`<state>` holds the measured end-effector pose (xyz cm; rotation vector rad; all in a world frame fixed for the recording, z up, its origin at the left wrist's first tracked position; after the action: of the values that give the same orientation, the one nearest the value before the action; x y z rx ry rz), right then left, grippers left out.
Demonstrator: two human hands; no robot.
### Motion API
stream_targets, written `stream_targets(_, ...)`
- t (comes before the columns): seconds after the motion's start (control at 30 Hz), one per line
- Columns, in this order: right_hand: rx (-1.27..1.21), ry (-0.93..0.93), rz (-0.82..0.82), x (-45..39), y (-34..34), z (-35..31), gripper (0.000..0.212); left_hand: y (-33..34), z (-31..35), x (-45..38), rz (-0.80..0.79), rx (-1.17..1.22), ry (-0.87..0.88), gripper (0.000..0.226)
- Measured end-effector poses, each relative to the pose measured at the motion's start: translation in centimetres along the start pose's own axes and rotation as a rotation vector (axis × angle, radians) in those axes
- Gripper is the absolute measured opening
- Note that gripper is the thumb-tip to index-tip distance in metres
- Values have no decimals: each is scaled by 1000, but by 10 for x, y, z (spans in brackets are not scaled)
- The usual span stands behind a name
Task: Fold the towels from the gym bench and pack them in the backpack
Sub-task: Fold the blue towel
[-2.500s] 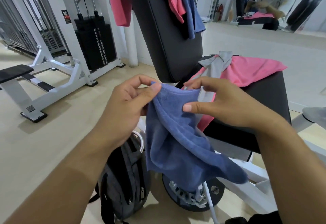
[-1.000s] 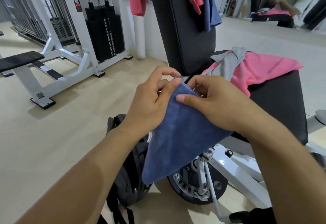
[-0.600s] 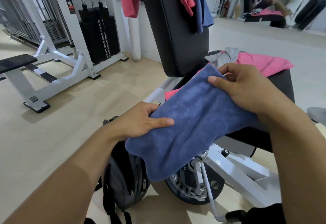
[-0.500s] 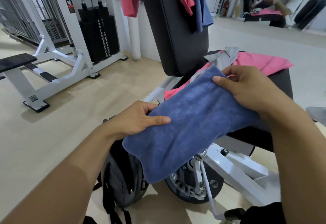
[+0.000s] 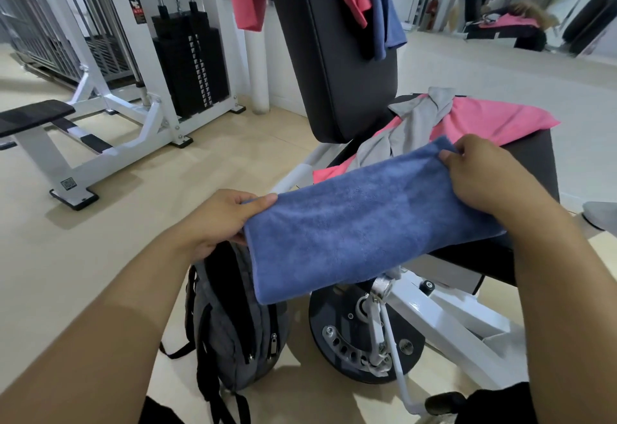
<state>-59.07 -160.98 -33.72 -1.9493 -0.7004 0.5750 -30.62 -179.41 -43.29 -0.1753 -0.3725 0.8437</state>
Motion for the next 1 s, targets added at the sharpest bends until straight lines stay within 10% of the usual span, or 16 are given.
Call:
stream_targets(0.17, 24, 41, 15, 1, 1, 5, 35, 7, -7, -6, 90, 419, -200, 42)
stream_targets(0.33, -15, 45, 3, 0, 2, 7, 34, 13, -20, 4, -110, 166, -369, 59)
stream_targets(0.63, -200, -28, 9, -2, -1, 5, 21, 14, 1, 7, 288, 271, -152, 32)
stream_targets(1.0, -248, -14, 46, -4, -2, 14, 22, 13, 16, 9, 222, 222, 52, 14)
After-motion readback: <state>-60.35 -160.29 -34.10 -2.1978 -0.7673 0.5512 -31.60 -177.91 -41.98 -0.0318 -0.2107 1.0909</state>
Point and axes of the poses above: each hand's wrist, its own x-axis away from the middle knuckle, its own y-axis out of the palm, z = x × y, the point moved 3 cm from there along -x, towards the middle knuckle, and after that the axes turned 3 degrees about -x, right-handed, at the moved point
